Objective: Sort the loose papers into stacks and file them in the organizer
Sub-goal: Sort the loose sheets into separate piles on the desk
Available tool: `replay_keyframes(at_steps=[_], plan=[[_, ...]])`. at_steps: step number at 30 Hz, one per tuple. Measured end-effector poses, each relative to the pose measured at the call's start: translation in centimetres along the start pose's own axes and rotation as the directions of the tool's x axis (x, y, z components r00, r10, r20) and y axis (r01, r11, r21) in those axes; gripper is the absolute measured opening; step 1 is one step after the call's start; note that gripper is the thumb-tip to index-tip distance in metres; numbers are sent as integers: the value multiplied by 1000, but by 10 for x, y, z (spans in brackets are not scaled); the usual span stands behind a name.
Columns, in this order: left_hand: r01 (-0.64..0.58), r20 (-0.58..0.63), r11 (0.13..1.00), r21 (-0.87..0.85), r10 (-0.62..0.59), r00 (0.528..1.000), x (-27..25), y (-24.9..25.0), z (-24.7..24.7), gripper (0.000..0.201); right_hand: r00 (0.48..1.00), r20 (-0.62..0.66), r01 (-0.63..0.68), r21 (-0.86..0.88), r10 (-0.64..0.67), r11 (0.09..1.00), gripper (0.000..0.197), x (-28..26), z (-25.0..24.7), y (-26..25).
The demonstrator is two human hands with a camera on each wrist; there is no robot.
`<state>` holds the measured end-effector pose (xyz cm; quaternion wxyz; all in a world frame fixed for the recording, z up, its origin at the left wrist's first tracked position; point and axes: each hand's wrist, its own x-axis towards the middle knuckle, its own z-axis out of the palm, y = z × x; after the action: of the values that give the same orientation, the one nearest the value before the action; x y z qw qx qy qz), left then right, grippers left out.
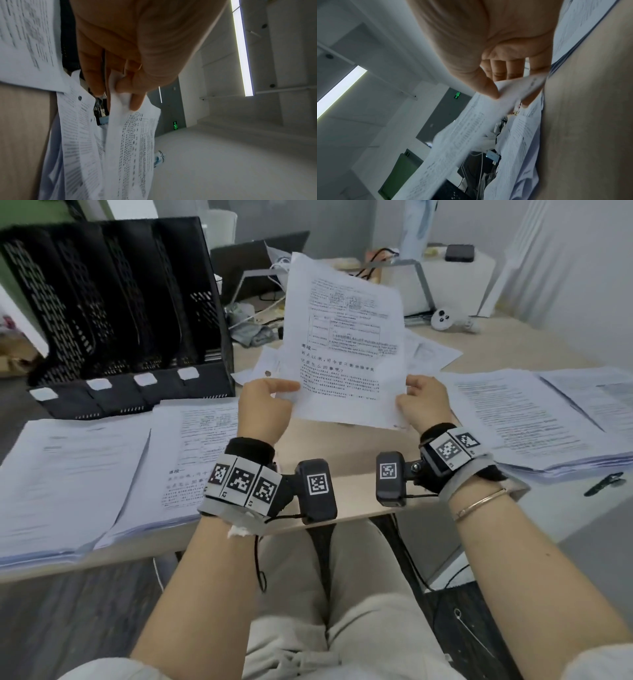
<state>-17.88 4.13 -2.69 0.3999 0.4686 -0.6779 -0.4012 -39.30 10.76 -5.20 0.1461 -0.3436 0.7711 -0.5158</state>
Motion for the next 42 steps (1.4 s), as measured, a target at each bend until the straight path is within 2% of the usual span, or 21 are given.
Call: replay_keyframes(at_steps=[2,8,13,16,22,24,29,32,34,37,42], plan=[[26,2,999,20,-26,1000,0,-5,-10,53,998,-3,60,-12,-60,998,31,-2,9,-8],[102,-47,990,100,-98,994,1,-21,-44,57,985,-15,172,118,-172,978,28,-8,39,-45],[150,-167,985,82,-134,977,12,-36,-80,55,965,95,223,194,-244,955,27,-16,68,-77],[192,-233,980,55,-175,957,17,-40,-103,51,951,171,219,219,-259,951,26,-22,84,-89],[192,-349,981,1,-179,920,24,-45,-140,47,908,337,182,213,-247,960,22,-37,109,-97],[188,-373,981,47,-157,914,23,-48,-146,51,880,415,169,182,-231,969,26,-43,114,-96],[164,-457,977,134,-86,885,19,-55,-160,50,772,595,152,173,-226,973,27,-55,116,-100],[197,-517,969,153,-92,851,18,-57,-174,50,708,668,171,154,-230,973,27,-61,118,-107],[224,-523,960,169,-105,846,17,-58,-183,50,686,687,190,147,-239,971,30,-64,121,-113],[232,-506,957,172,-116,855,15,-54,-188,51,689,686,194,137,-235,971,40,-68,126,-120],[204,-430,966,160,-118,895,11,-47,-178,53,729,658,128,137,-187,982,49,-61,119,-121]])
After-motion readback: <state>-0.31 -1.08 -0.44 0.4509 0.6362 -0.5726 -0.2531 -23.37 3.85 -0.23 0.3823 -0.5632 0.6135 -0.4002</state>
